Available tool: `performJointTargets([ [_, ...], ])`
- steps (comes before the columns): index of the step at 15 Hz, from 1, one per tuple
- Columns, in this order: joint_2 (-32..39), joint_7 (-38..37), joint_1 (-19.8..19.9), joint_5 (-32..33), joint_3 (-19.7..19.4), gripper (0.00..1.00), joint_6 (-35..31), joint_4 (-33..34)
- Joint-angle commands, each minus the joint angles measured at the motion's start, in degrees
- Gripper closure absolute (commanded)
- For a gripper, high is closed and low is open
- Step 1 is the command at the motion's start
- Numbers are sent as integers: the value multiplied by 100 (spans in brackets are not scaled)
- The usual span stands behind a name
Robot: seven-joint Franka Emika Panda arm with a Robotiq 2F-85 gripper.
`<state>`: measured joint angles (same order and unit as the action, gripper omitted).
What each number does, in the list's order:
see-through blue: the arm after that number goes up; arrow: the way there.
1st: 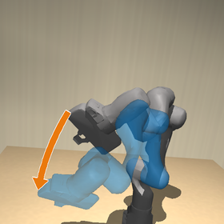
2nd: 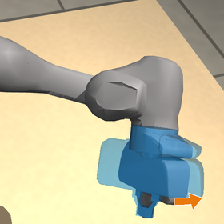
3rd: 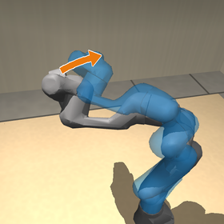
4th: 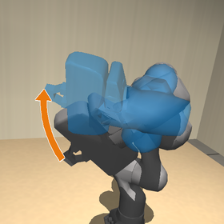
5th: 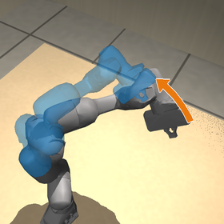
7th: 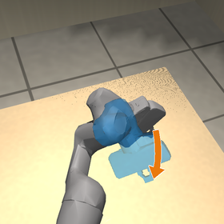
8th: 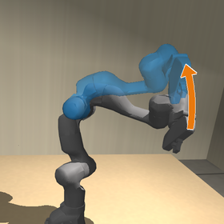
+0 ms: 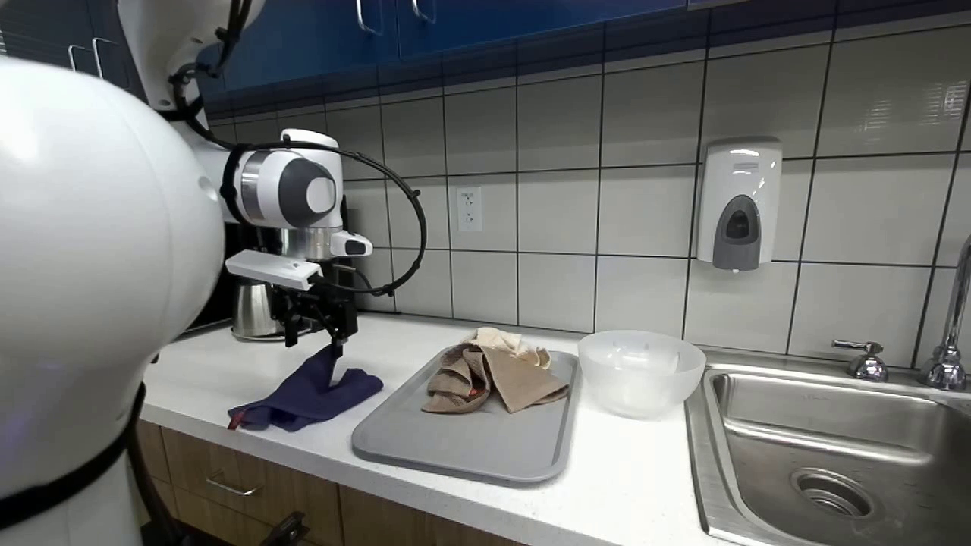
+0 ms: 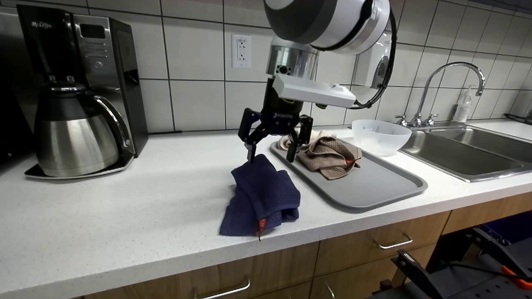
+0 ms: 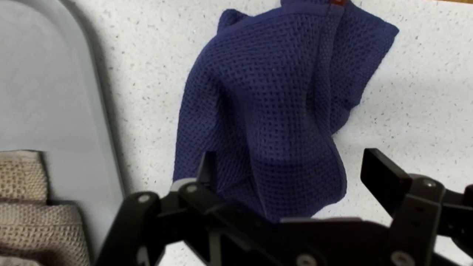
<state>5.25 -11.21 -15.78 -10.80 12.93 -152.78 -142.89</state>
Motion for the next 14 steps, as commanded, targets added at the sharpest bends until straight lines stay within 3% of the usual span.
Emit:
performJointTargets([
  [1, -403, -53, 109, 5, -8, 0, 100, -135],
  [14, -923, 265, 491, -31, -387, 0, 86, -342],
])
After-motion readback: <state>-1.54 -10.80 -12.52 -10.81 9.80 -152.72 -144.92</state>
